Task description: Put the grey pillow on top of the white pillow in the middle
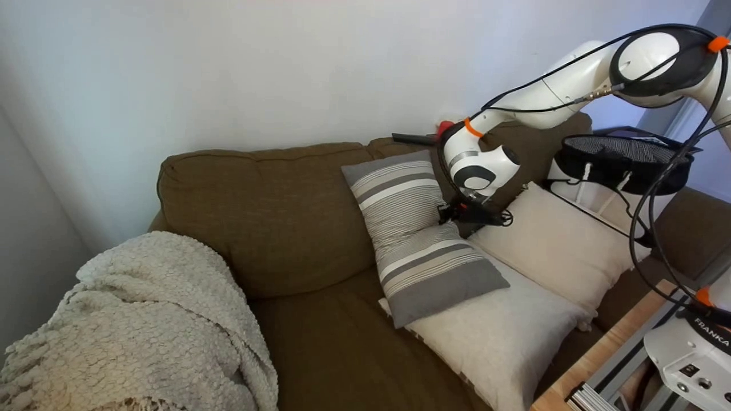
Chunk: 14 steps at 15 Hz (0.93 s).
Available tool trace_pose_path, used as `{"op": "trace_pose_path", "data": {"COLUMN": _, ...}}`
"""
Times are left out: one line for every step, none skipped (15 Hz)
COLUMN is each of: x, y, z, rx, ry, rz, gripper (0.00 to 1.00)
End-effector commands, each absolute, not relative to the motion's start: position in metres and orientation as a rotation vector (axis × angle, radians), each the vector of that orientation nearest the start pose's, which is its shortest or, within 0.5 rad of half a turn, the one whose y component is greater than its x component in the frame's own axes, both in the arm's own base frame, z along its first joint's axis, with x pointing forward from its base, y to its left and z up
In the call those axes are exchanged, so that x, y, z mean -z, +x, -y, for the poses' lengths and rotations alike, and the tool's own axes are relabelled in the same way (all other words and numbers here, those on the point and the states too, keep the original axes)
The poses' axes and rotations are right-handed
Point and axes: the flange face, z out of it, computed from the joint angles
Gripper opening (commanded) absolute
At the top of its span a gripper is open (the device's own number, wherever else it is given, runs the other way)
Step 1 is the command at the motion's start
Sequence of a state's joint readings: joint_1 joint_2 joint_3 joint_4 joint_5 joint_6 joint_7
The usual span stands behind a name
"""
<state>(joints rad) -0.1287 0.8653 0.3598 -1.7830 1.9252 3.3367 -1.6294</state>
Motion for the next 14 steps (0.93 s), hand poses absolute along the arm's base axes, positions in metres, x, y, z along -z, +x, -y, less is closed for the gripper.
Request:
{"op": "trace_pose_path", "data": {"x": -0.106, "y": 0.538, "z": 0.008, "rx": 0.649, "ry": -2.844, "rz": -0.717, "gripper": 0.0}}
{"op": "trace_pose_path", "data": {"x": -0.109, "y": 0.531, "z": 0.007, "rx": 0.66, "ry": -2.811, "rz": -0.778, "gripper": 0.0}}
{"op": "trace_pose_path", "data": {"x": -0.112, "y": 0.522, "z": 0.004, "rx": 0.673, "ry": -2.777, "rz": -0.843, "gripper": 0.0}}
{"op": "trace_pose_path", "data": {"x": -0.113, "y": 0.514, "z": 0.004, "rx": 0.685, "ry": -2.748, "rz": -0.907, "gripper": 0.0}}
{"op": "trace_pose_path", "data": {"x": -0.112, "y": 0.505, "z": 0.003, "rx": 0.696, "ry": -2.722, "rz": -0.969, "gripper": 0.07}}
{"op": "trace_pose_path", "data": {"x": -0.111, "y": 0.496, "z": 0.004, "rx": 0.713, "ry": -2.7, "rz": -1.03, "gripper": 0.26}}
{"op": "trace_pose_path", "data": {"x": -0.111, "y": 0.485, "z": 0.008, "rx": 0.73, "ry": -2.683, "rz": -1.098, "gripper": 0.32}}
{"op": "trace_pose_path", "data": {"x": -0.113, "y": 0.477, "z": 0.018, "rx": 0.74, "ry": -2.677, "rz": -1.171, "gripper": 0.39}}
{"op": "trace_pose_path", "data": {"x": -0.107, "y": 0.507, "z": -0.007, "rx": 0.72, "ry": -2.714, "rz": -1.022, "gripper": 0.21}}
{"op": "trace_pose_path", "data": {"x": -0.109, "y": 0.497, "z": 0.006, "rx": 0.729, "ry": -2.73, "rz": -1.068, "gripper": 0.3}}
{"op": "trace_pose_path", "data": {"x": -0.11, "y": 0.491, "z": 0.015, "rx": 0.733, "ry": -2.733, "rz": -1.097, "gripper": 0.37}}
{"op": "trace_pose_path", "data": {"x": -0.11, "y": 0.488, "z": 0.02, "rx": 0.733, "ry": -2.735, "rz": -1.11, "gripper": 0.4}}
{"op": "trace_pose_path", "data": {"x": -0.11, "y": 0.487, "z": 0.022, "rx": 0.733, "ry": -2.734, "rz": -1.117, "gripper": 0.4}}
{"op": "trace_pose_path", "data": {"x": -0.11, "y": 0.486, "z": 0.022, "rx": 0.733, "ry": -2.732, "rz": -1.12, "gripper": 0.39}}
